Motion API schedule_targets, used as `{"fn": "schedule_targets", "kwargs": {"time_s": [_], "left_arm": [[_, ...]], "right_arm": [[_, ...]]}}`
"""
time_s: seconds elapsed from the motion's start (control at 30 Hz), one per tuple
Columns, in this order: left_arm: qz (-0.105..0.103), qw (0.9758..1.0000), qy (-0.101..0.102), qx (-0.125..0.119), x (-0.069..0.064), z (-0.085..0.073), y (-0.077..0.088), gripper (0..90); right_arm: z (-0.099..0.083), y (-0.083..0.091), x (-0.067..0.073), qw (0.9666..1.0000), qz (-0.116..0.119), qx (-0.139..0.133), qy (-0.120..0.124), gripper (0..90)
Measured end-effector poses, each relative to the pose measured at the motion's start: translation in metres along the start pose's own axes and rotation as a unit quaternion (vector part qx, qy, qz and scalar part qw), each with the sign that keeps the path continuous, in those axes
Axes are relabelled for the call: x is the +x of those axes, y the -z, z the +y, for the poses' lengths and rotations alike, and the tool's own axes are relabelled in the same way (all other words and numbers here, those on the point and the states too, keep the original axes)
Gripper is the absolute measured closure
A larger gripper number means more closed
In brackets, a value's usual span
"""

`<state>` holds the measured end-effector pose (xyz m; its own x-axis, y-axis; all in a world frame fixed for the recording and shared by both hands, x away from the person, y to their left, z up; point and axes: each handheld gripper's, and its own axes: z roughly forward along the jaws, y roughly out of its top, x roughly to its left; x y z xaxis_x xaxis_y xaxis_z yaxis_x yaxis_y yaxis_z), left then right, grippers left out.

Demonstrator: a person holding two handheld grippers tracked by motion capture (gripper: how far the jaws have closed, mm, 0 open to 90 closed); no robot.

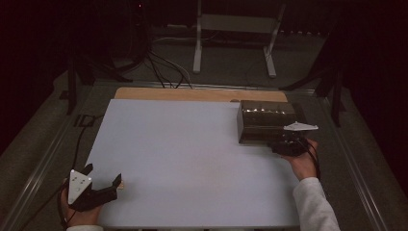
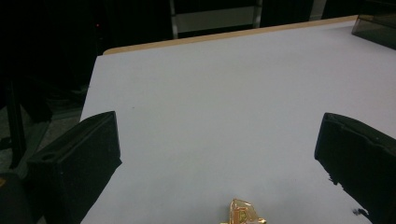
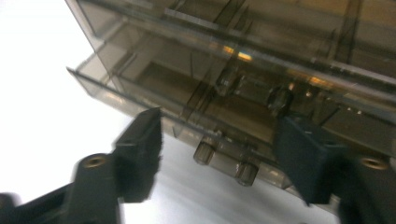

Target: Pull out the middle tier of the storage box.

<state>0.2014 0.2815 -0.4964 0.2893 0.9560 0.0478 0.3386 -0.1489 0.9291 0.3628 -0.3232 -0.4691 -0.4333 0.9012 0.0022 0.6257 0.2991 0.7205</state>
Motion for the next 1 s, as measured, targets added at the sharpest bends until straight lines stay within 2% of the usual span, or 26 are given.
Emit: {"fn": "schedule_targets", "kwargs": {"time_s": [0.17,0.2,0.33,0.43,0.63,0.83,0.93,1.0], "left_arm": [[0.0,1.0,0.001,-0.001,0.0,0.0,0.0,1.5],[0.0,1.0,0.001,-0.001,0.0,0.0,0.0,1.4],[0.0,1.0,0.002,-0.001,0.0,0.0,0.0,1.4],[-0.001,1.0,0.001,0.0,0.0,0.0,0.0,1.5],[0.0,1.0,0.003,-0.001,0.0,0.0,0.0,1.5],[-0.002,1.0,0.003,-0.001,0.0,0.0,0.0,1.4],[-0.002,1.0,0.004,-0.001,0.0,0.0,0.0,1.4],[-0.002,1.0,0.005,-0.001,0.0,0.0,0.0,1.5]], "right_arm": [[0.001,0.001,-0.003,1.0,0.004,0.008,0.002,41.7],[0.002,0.003,-0.004,0.9999,0.007,0.012,0.006,46.2],[0.001,0.008,-0.009,0.9995,0.021,0.021,0.013,52.2],[0.002,0.008,-0.01,0.9991,0.027,0.026,0.02,46.4],[0.006,-0.001,-0.006,0.997,0.023,0.047,0.057,38.6],[0.009,-0.004,-0.008,0.9949,0.034,0.059,0.075,36.7],[0.005,-0.008,-0.01,0.9934,0.025,0.073,0.085,35.3],[0.003,-0.009,-0.011,0.993,0.032,0.073,0.087,35.2]]}}
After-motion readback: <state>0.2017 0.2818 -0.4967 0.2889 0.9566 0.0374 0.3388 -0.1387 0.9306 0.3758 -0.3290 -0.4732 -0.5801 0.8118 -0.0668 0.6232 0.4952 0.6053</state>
